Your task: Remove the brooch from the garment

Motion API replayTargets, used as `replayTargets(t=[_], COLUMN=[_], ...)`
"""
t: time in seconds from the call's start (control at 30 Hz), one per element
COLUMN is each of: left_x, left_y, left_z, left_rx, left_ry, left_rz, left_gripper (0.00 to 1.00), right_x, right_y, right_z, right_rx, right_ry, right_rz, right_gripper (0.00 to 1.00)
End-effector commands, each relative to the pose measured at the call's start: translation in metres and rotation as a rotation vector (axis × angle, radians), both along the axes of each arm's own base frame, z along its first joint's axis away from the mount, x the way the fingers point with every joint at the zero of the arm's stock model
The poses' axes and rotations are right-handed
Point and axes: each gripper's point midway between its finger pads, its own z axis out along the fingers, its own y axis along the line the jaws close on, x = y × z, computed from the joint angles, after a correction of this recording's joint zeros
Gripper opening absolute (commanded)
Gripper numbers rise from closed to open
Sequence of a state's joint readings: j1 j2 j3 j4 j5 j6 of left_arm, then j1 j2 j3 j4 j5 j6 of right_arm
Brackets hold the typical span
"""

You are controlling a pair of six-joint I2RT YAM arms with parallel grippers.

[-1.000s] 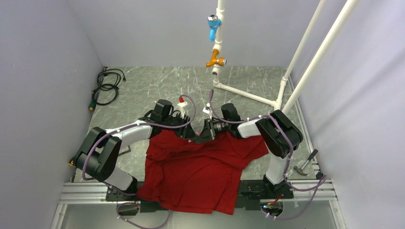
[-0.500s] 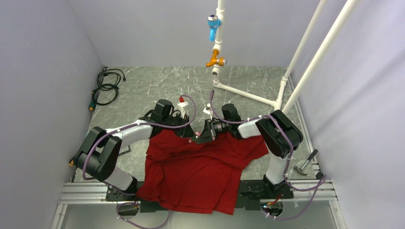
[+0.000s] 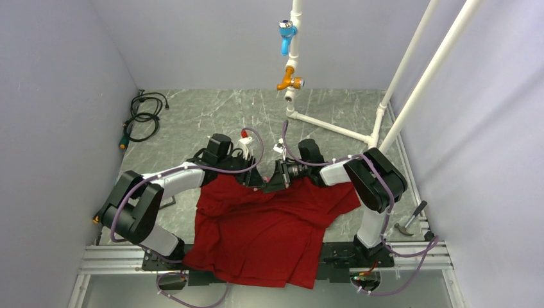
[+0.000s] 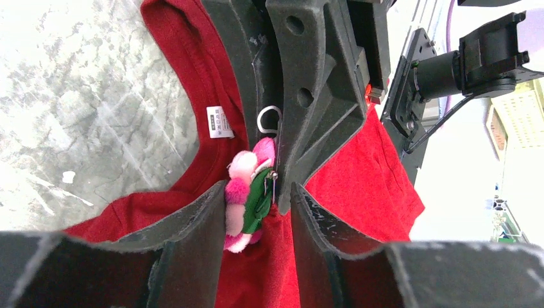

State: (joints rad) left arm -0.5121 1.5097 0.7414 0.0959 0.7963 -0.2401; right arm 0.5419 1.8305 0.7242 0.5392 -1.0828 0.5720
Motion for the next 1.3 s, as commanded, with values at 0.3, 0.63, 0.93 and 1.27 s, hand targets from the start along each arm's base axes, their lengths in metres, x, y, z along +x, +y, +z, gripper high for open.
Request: replayTargets(t=[0.3,0.63,0.93,1.27], left_x=[0.003,0.007,0.003,-0.011], left_y=[-0.008,-0.005,-0.004,-0.008], left_z=[0.001,-0.005,0.006,0.01], left_rx=[0.032,0.075,0.02,-0.057], left_ry=[-0.011,-0.01,-0.02,-0.02], left_rz=[-0.007,0.008,-0.018,-0.129], left_gripper=[0.39,0.12,0.27,0.18], right_x=[0.01,0.013,0.014,0.009], right_y=[0.004,0.002,0.0,0.001], right_z=[0.03,0.03,0.027,0.035], right_rx=[0.086,0.081,0.072,0.116], right_ry=[-0.122,-0.123,-0.127,-0.149], right_rz=[-0.006,-0.017,-0.024,0.014], right_gripper=[0.0,0.0,0.0,0.0])
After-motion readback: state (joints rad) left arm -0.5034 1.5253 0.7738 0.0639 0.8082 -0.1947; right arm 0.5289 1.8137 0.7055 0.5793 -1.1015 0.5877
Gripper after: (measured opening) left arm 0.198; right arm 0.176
